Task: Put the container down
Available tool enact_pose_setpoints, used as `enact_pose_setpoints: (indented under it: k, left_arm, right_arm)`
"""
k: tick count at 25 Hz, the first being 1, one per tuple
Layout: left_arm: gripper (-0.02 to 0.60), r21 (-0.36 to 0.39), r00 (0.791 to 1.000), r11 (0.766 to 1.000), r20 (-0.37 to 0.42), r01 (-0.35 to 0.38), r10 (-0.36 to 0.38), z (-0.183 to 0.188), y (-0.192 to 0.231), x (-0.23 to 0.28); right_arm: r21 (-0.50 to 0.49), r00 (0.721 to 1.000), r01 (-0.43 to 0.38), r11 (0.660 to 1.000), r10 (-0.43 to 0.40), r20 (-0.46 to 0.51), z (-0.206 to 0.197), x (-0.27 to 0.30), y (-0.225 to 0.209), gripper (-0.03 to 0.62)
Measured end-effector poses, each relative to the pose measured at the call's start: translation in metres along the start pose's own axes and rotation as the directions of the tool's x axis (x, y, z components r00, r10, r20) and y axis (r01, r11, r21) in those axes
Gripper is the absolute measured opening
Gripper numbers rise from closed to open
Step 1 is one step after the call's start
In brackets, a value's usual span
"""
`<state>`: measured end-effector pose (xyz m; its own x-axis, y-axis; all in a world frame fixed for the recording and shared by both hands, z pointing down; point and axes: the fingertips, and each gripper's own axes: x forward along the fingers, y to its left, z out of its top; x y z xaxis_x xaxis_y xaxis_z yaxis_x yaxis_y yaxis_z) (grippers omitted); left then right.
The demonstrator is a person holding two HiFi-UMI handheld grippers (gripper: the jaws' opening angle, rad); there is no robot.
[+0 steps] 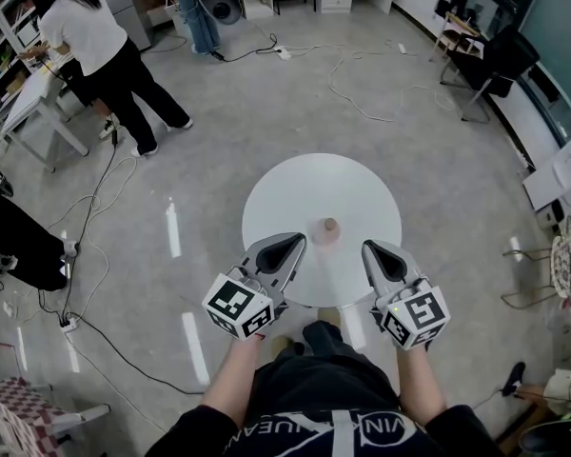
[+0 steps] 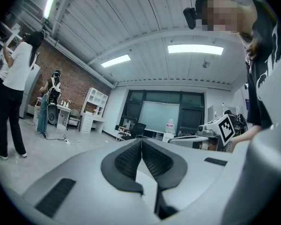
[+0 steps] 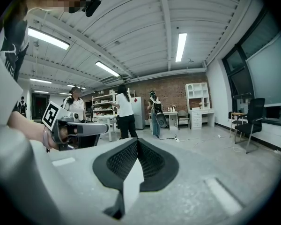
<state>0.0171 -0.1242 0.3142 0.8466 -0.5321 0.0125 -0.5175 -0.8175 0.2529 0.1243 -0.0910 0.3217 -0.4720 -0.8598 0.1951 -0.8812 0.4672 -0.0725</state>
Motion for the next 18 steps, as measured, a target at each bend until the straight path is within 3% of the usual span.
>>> enact_pose_setpoints:
  k: [18]
  left_arm:
    - [0.014, -0.02, 1.0, 1.0, -0.027, -0.008, 0.007, -0.011, -0.005, 0.004]
  right_arm:
    - [0.033, 1.0, 0.001, 0.999, 0.0, -0.024, -0.012, -0.006, -0.007, 0.006]
